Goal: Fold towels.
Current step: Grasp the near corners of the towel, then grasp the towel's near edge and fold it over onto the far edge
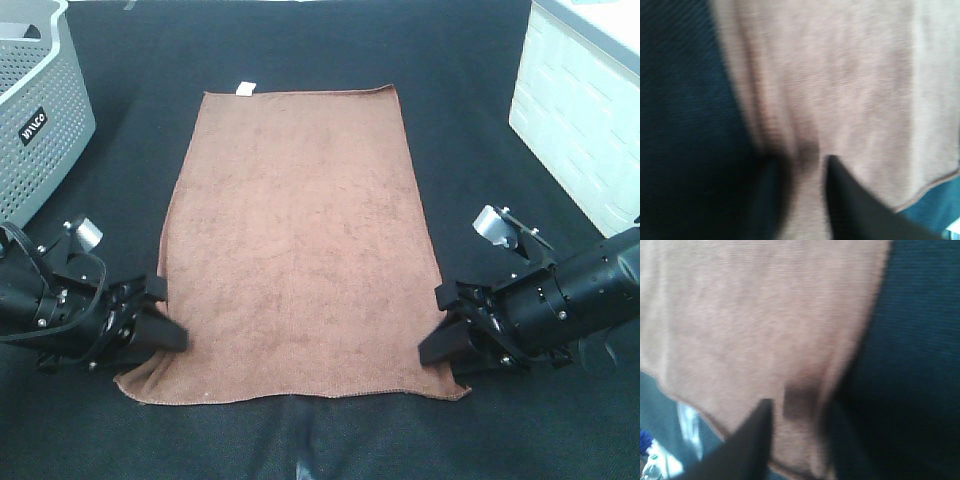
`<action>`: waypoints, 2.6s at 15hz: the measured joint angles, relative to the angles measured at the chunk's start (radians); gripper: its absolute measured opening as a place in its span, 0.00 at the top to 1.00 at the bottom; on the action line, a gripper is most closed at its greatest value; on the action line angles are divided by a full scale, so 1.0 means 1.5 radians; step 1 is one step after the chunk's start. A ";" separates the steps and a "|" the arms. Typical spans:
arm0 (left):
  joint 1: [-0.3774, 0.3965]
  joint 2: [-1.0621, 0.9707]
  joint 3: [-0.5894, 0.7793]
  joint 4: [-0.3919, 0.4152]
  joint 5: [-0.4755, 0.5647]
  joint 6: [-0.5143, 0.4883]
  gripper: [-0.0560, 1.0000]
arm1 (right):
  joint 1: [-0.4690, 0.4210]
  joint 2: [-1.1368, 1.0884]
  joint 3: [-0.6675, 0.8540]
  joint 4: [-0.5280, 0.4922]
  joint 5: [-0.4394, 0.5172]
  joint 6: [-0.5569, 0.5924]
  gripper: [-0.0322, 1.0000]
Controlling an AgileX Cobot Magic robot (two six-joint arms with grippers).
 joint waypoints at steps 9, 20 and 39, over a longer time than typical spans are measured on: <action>0.028 -0.035 0.002 0.108 0.023 -0.077 0.94 | 0.001 -0.053 0.001 -0.058 -0.004 0.093 0.97; 0.059 -0.207 0.143 0.314 0.065 -0.223 0.94 | 0.001 -0.189 0.159 -0.129 0.037 0.161 0.97; 0.059 0.111 -0.563 0.459 0.031 -0.532 0.94 | 0.001 0.243 -0.813 -0.444 0.227 0.510 0.97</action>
